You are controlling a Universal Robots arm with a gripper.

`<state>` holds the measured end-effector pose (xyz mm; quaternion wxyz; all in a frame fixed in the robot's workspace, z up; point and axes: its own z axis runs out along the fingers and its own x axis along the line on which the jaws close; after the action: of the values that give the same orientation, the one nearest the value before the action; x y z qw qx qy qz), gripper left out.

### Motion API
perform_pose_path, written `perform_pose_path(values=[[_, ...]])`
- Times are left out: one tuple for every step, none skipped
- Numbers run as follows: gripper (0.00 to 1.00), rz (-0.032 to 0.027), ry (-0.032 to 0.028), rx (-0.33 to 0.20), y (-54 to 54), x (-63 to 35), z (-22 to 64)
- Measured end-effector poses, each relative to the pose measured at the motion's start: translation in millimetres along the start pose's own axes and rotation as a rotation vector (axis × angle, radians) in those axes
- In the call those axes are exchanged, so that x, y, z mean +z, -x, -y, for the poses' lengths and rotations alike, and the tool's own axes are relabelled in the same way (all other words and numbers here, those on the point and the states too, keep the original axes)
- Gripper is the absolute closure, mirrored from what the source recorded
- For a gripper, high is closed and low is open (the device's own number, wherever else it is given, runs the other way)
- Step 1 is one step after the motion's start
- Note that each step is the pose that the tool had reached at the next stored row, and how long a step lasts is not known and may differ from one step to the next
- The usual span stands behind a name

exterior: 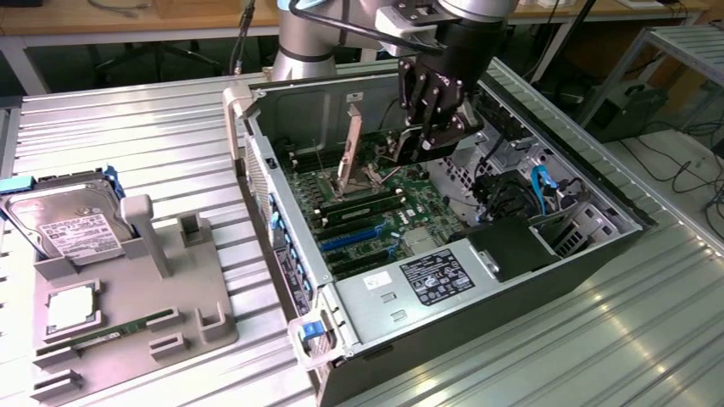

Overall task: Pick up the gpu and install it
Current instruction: 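Insert the gpu into the slot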

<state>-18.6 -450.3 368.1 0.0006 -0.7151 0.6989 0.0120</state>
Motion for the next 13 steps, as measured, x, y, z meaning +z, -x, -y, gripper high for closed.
perform_pose_path(values=[[0.72, 0.0, 0.0015, 0.0, 0.0, 1.0, 0.0], [0.72, 0.0, 0.0028, 0.0, 0.0, 1.7, 0.0], [0.72, 0.0001, 0.0046, 0.0, 0.0, 2.6, 0.0], [0.72, 0.0001, 0.0072, 0.0, -0.1, 3.8, 0.1], [0.72, 0.0002, 0.01, 0.0, -0.1, 5.1, 0.1], [0.72, 0.0003, 0.0138, 0.0, -0.1, 6.5, 0.1], [0.72, 0.0004, 0.0165, 0.0, -0.1, 7.5, 0.1], [0.72, 0.0004, 0.0204, 0.0, -0.2, 8.9, 0.1], [0.72, 0.0005, 0.0235, 0.0, -0.2, 10.1, 0.2], [0.72, 0.0005, 0.0263, 0.001, -0.2, 11.2, 0.2], [0.72, 0.0006, 0.0287, 0.001, -0.2, 12.3, 0.2], [0.72, 0.0006, 0.0318, 0.001, -0.2, 13.5, 0.2], [0.72, 0.0008, 0.0351, 0.001, -0.3, 14.7, 0.2]])
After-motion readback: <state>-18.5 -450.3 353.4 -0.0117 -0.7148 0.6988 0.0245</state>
